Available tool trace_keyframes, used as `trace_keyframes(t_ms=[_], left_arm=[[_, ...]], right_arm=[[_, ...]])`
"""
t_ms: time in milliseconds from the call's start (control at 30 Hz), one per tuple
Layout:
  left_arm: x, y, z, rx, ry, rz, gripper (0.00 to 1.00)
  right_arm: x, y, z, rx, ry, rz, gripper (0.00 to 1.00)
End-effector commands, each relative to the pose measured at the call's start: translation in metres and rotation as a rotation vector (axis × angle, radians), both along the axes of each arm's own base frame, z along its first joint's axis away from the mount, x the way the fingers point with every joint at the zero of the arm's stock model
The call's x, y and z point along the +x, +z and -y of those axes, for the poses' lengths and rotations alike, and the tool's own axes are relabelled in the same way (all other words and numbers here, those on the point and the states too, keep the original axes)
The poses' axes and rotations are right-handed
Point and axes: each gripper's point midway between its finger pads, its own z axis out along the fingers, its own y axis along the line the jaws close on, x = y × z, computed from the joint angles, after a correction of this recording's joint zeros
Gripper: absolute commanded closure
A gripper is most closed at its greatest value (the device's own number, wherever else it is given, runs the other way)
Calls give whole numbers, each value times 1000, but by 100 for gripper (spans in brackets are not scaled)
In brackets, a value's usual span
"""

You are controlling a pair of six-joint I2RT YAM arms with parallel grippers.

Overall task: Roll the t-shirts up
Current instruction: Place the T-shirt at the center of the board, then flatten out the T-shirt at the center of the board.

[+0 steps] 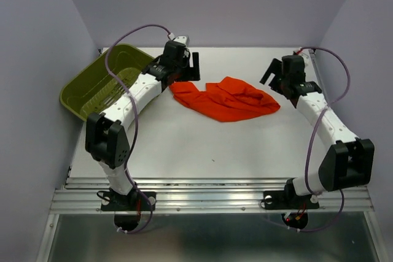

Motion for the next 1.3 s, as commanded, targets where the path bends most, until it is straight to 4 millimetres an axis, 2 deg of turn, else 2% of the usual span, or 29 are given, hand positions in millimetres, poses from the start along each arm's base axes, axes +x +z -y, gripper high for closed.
trace_keyframes(t_ms=[0, 33, 67, 100, 133, 200, 233, 267, 300, 333, 367, 433, 467, 500, 533, 633, 667, 733, 767, 800, 833, 867, 967, 1033, 1100, 1133, 1167, 1233, 1267], left_arm=[[13, -21, 5, 29, 102, -73, 11], [16, -31, 3, 45, 125, -88, 11], [20, -46, 4, 56, 144, -116, 11], [23, -53, 4, 59, 154, -123, 11], [27, -66, 5, 71, 159, -141, 11], [33, -76, 9, 69, 162, -150, 11], [35, -83, 10, 76, 168, -159, 11], [39, -93, 10, 89, 176, -175, 11], [42, -98, 10, 99, 183, -180, 11], [45, -102, 9, 112, 194, -179, 11], [47, -110, 9, 125, 198, -191, 11], [51, -121, 8, 146, 207, -203, 11], [51, -121, 7, 148, 211, -204, 11], [51, -129, 7, 160, 214, -218, 13], [52, -132, 5, 166, 217, -223, 14], [51, -146, 4, 179, 217, -248, 24], [50, -148, 5, 178, 211, -256, 26], [49, -151, 6, 176, 202, -262, 44], [49, -151, 8, 171, 193, -262, 50], [50, -147, 9, 168, 186, -255, 71], [51, -144, 9, 168, 183, -250, 81], [53, -136, 10, 169, 175, -235, 100], [58, -119, 11, 163, 159, -198, 100], [66, -98, 14, 144, 144, -155, 100], [75, -68, 16, 117, 138, -99, 100], [79, -57, 16, 108, 132, -78, 100], [84, -35, 17, 88, 130, -40, 100], [89, -10, 18, 67, 126, 2, 100], [93, 17, 17, 49, 124, 49, 100]], right_arm=[[15, 0, -54, -54, 167, -15, 9], [17, -13, -72, -52, 215, -49, 10], [22, -10, -81, -48, 240, -43, 12], [22, -22, -89, -50, 266, -72, 14], [30, -31, -100, -60, 287, -91, 17], [45, -30, -107, -77, 298, -87, 19], [51, -34, -109, -84, 299, -95, 19], [58, -53, -110, -104, 302, -133, 20], [64, -59, -111, -111, 299, -144, 20], [75, -54, -111, -125, 288, -130, 20], [82, -73, -112, -140, 288, -166, 20], [95, -79, -111, -161, 266, -177, 22], [99, -86, -110, -173, 258, -194, 24], [98, -107, -108, -186, 252, -246, 26], [100, -112, -108, -190, 246, -255, 28], [99, -126, -109, -181, 240, -284, 44], [98, -127, -109, -177, 235, -286, 55], [97, -126, -108, -173, 219, -284, 69], [98, -120, -107, -170, 217, -271, 83], [99, -114, -106, -168, 204, -259, 89], [101, -105, -103, -179, 186, -240, 96], [102, -87, -101, -175, 172, -202, 99], [110, -45, -96, -182, 132, -109, 99], [115, 0, -90, -185, 100, -15, 99], [118, 30, -82, -180, 77, 46, 99], [121, 60, -77, -164, 62, 107, 99], [122, 75, -70, -157, 51, 135, 99], [118, 112, -65, -140, 42, 210, 99], [117, 132, -64, -133, 38, 251, 99]])
